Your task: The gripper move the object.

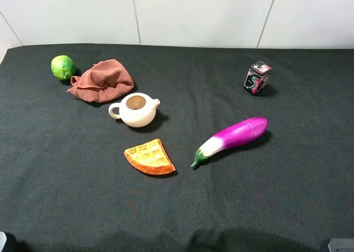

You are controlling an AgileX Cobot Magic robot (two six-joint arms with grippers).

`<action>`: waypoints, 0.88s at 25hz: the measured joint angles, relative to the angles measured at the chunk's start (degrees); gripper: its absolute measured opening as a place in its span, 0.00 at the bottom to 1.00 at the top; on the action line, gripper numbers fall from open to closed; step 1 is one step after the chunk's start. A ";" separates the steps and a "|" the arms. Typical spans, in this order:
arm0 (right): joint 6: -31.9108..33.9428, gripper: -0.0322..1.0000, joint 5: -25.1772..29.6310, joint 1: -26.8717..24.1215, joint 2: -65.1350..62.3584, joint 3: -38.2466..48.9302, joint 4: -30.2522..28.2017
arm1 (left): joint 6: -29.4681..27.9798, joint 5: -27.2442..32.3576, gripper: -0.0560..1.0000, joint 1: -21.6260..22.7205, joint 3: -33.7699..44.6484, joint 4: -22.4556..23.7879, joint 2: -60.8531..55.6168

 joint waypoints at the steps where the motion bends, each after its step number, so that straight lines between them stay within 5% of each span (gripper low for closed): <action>1: 0.00 0.70 0.00 0.00 -0.05 0.00 0.05 | 0.00 0.00 0.99 0.00 0.00 0.00 0.00; 22: -0.02 0.70 0.00 0.00 -0.06 0.00 0.15 | 0.00 0.00 0.99 0.00 0.00 0.00 0.00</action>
